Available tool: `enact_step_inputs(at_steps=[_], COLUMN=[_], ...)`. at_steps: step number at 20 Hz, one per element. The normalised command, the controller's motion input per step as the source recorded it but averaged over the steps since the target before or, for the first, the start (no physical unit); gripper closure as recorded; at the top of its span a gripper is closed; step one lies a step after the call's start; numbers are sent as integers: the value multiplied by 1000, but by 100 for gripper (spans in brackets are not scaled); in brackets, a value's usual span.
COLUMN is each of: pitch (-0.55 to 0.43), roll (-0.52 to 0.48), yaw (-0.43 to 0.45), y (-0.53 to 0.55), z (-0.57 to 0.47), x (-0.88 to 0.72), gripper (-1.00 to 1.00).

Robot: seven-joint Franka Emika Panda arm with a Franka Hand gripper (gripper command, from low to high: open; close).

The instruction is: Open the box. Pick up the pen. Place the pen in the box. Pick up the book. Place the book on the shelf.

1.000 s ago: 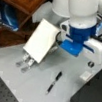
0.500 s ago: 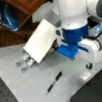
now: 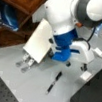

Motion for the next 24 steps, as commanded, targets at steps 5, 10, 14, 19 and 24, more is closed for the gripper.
enact_step_inputs(at_steps=[5, 10, 14, 19, 24], pitch=[-14, -17, -44, -46, -62], roll=[306, 291, 279, 260, 241], yaw=[-37, -21, -22, -71, -97], y=[7, 9, 8, 38, 76], z=[-190, -239, -192, -151, -122], x=[-24, -115, -140, -117, -97], gripper=[-100, -100, -100, -100, -100])
